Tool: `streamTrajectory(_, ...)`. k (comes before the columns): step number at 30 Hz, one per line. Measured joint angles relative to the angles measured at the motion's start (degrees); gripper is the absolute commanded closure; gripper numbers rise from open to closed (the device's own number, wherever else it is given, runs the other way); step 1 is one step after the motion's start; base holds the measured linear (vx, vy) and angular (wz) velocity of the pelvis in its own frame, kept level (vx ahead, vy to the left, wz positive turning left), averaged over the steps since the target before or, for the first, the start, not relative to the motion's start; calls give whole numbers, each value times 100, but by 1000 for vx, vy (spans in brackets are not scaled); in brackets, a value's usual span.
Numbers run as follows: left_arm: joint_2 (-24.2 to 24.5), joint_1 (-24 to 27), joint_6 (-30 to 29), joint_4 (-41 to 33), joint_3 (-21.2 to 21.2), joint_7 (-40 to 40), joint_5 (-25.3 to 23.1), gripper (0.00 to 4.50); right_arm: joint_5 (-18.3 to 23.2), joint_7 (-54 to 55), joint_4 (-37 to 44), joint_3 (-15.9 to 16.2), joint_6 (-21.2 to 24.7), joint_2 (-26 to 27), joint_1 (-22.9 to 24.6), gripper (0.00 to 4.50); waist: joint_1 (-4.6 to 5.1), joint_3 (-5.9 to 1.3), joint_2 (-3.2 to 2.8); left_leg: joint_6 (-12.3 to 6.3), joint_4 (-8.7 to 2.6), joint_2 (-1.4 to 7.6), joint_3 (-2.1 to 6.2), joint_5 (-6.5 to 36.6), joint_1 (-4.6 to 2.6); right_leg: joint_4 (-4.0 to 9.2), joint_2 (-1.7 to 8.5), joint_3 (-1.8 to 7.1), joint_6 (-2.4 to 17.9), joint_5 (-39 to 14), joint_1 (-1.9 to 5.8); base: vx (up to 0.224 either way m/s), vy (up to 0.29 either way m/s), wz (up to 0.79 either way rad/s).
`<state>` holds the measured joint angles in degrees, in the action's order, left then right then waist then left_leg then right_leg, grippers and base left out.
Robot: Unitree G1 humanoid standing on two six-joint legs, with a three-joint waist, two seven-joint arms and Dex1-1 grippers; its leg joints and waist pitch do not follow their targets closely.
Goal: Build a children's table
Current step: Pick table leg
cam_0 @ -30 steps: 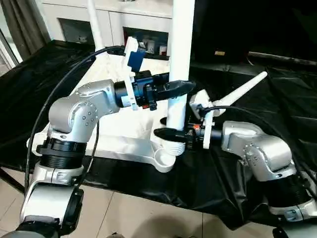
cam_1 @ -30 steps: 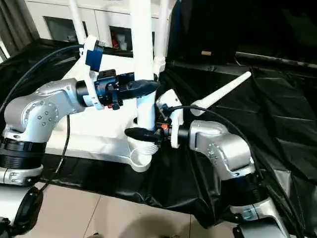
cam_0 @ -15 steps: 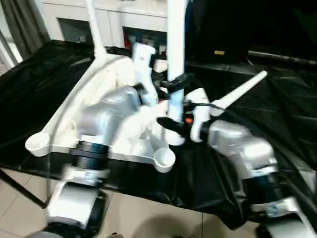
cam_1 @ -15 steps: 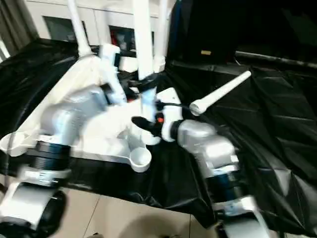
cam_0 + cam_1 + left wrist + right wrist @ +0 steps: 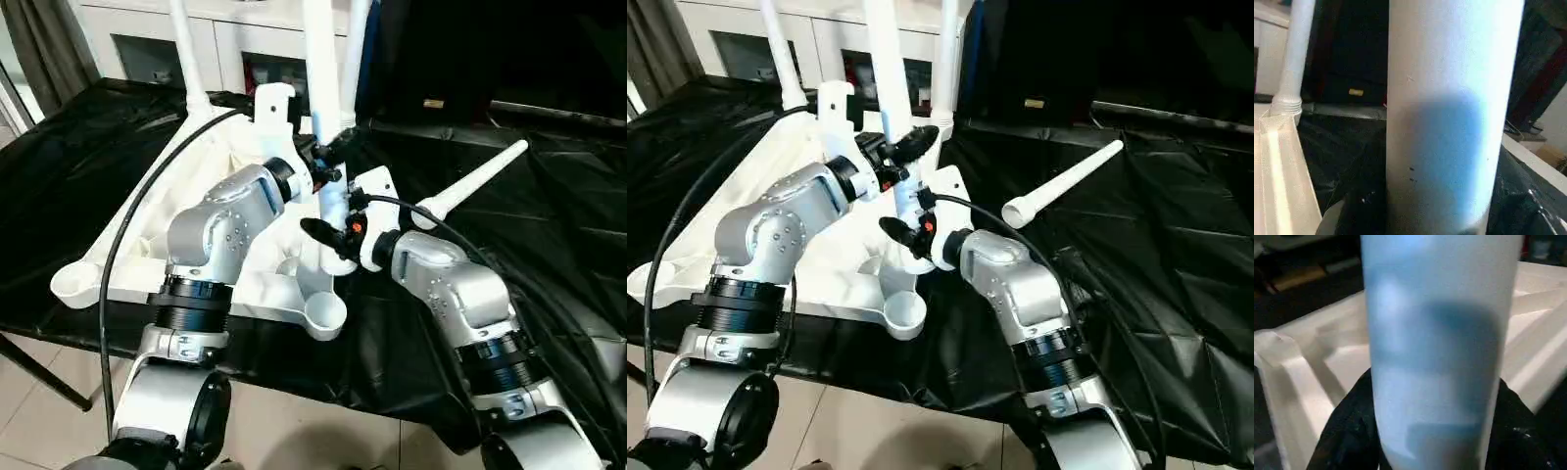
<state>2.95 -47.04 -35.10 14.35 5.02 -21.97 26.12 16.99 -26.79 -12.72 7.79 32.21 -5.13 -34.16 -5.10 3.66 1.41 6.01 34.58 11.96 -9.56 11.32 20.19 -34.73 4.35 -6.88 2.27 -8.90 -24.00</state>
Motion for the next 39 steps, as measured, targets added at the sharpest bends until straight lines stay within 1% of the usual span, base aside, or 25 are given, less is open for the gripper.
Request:
streamTrajectory(2, 78, 1, -12, -25, -43, -169, 7, 263, 198, -110, 2, -167, 85, -12, -44, 179, 0, 0, 0, 0, 0, 0, 0, 0, -1, 0, 1, 0, 0, 0, 1, 0, 0, 0)
streamTrajectory(4, 249, 33, -149, -176, -204, -549, 78, 264, 369, -454, 146, -176, 228, -203, -84, 153, -5, 2, 4, -1, 0, 3, 0, 0, -1, 0, 1, 1, 0, 0, 2, 0, 0, 0)
streamTrajectory(5, 313, 37, -231, -243, -277, -728, 136, 264, 412, -682, 242, -161, 292, -356, -84, 153, -12, 3, 5, -1, 0, 3, 0, 1, 0, 0, 1, 1, 0, 0, 2, 0, 0, 0)
streamTrajectory(6, 463, 62, -344, -374, -406, -1051, 234, 264, 544, -1089, 411, -82, 417, -674, -84, 144, -32, 4, 7, -2, -1, 2, 0, 0, 3, 1, 4, 1, 0, 0, 1, 0, 0, 0)
streamTrajectory(7, 555, 93, -387, -468, -464, -1256, 302, 264, 623, -1347, 530, -64, 515, -876, -83, 126, -40, 4, 8, -4, -1, 2, 0, 1, -1, 0, 4, 1, -1, -1, 3, 0, 0, 0)
streamTrajectory(9, 662, 132, -482, -614, -524, -1588, 420, 264, 826, -1835, 716, -69, 705, -1212, -76, 121, -43, 3, 16, -5, 0, 2, -1, 1, -1, 0, 4, 1, -1, -1, 4, 0, 0, 0)
streamTrajectory(12, 811, 144, -627, -739, -599, -1954, 582, 264, 1052, -2373, 841, -60, 998, -1572, -39, 119, -57, 3, 18, -7, 2, 2, -2, -3, -6, -3, 4, 2, -1, 0, 6, 0, 0, 0)
streamTrajectory(15, 902, 148, -672, -867, -610, -2165, 687, 264, 1169, -2697, 874, -45, 1145, -1792, -13, 119, -51, 2, 17, -9, 2, 1, -2, -7, -10, -7, 4, 1, 0, 0, 6, 0, 0, 0)
streamTrajectory(22, 905, 149, -722, -911, -608, -2291, 798, 264, 1125, -2747, 928, 107, 1139, -1827, -13, 119, -67, 2, 19, -9, 5, 0, -2, -8, -7, -10, 4, 1, 0, 0, 5, 0, 0, 0)
streamTrajectory(25, 880, 150, -768, -920, -608, -2291, 801, 264, 1008, -2740, 928, 187, 1084, -1791, -9, 119, -76, 1, 20, -9, 4, 0, -2, -8, -4, -9, 4, 1, 0, 0, 2, 0, 0, 0)
streamTrajectory(39, 824, 154, -790, -942, -609, -2341, 808, 264, 962, -2632, 922, 202, 1072, -1609, 20, 119, -77, 1, 20, -9, 4, 1, -1, -8, -4, -9, 4, 0, -1, 0, 3, 0, 0, 0)
